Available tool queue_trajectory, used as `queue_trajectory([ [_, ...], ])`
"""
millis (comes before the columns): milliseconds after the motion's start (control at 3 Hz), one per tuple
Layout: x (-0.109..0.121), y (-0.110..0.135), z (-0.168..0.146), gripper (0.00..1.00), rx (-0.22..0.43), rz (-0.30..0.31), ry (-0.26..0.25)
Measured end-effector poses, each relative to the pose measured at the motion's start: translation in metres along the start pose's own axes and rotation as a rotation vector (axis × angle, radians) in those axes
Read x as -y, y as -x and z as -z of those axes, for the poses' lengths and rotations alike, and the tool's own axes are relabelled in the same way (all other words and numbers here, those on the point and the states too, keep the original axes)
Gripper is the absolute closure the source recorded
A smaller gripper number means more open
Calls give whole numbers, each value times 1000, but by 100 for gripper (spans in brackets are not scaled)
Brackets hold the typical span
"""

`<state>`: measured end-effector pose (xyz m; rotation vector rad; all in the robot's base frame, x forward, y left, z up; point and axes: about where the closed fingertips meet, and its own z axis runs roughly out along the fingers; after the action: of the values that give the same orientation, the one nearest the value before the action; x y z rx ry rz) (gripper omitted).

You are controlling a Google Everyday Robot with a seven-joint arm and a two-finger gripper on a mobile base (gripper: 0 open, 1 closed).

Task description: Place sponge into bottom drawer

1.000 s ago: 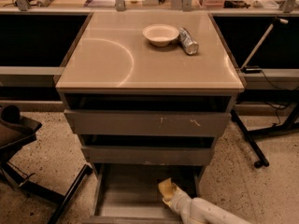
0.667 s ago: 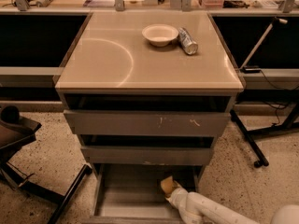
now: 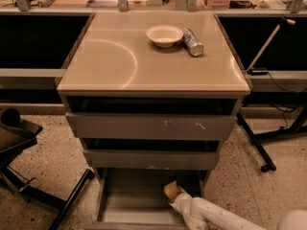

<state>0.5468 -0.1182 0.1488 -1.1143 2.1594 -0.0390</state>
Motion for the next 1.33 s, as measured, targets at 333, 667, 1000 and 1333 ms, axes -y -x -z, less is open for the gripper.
queue_trajectory([
  [333,0,0,0,56,0,0,0],
  [667,0,0,0,33,0,0,0],
  [1000,0,0,0,9,0,0,0],
  [1333,0,0,0,0,0,0,0],
])
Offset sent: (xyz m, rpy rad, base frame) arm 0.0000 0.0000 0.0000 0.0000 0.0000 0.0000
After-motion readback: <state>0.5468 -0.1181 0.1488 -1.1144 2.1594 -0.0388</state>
